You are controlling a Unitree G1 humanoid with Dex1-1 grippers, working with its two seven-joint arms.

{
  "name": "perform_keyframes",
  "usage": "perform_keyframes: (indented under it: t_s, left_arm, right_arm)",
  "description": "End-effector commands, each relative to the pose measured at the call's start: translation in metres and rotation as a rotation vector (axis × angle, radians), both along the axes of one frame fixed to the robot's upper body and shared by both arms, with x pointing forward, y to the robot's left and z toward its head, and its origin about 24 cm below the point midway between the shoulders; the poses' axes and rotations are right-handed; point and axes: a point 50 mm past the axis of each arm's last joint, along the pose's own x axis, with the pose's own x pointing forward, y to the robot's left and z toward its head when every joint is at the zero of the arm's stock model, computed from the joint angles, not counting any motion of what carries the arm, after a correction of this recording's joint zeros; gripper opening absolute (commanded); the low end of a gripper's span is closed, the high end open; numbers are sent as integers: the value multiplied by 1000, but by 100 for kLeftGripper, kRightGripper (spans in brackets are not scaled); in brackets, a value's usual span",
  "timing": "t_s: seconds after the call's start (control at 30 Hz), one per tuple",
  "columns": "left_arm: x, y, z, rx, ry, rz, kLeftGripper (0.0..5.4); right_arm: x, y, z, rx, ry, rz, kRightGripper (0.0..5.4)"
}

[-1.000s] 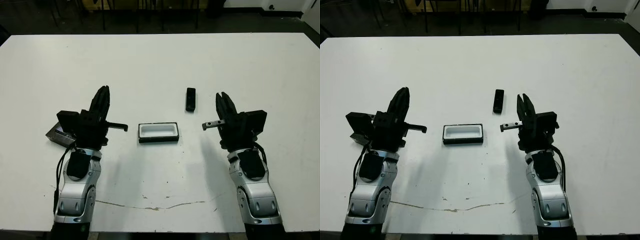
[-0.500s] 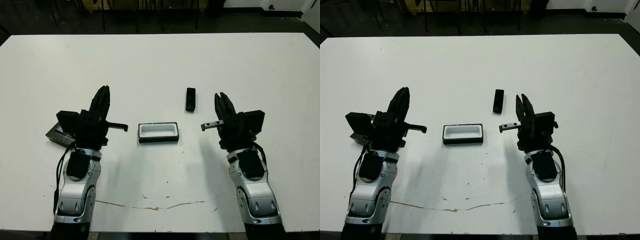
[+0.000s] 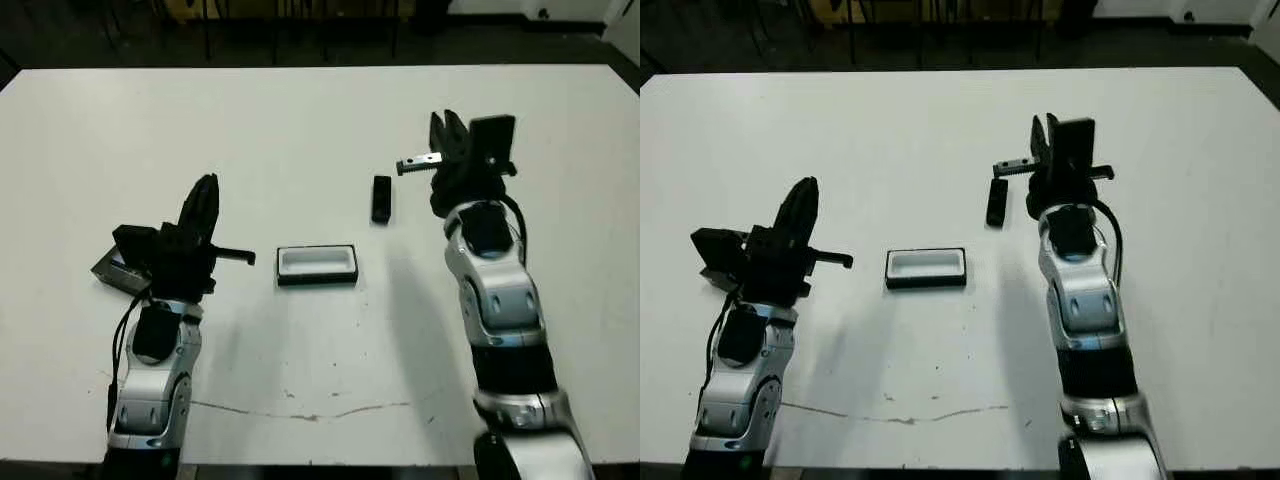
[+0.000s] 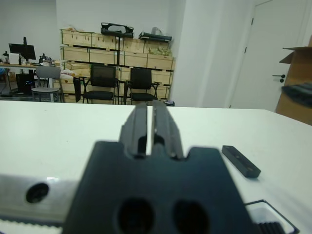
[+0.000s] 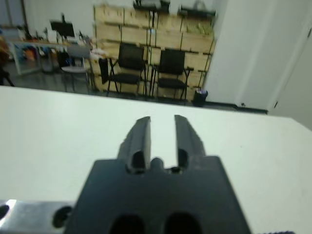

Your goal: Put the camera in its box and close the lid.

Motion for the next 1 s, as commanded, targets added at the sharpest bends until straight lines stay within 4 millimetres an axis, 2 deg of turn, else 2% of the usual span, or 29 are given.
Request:
perform_keyframes:
  t_s: [0.03, 0.5, 0.63, 0.7, 0.77, 0.8, 1.0]
  left_arm:
    - [-2, 3, -8, 16, 35, 6, 0]
    - [-3, 2, -10, 13, 45, -1, 0]
    - [-3, 2, -10, 12, 46, -1, 0]
    - [-3, 2, -10, 13, 46, -1, 0]
    - [-3, 2, -10, 12, 48, 0, 0]
    - [-3, 2, -10, 12, 49, 0, 0]
    - [-3, 2, -10, 17, 47, -1, 0]
  right_arm:
    - [9, 6, -9, -6, 65, -31, 133]
    - [30, 28, -24, 22, 224, -129, 381]
    - [32, 34, -29, 48, 255, -173, 454]
    - [31, 37, -34, 115, 269, -184, 490]
    - [31, 38, -39, 79, 276, -191, 525]
    - [31, 38, -42, 41, 272, -196, 539]
    - [31, 35, -58, -69, 310, -214, 539]
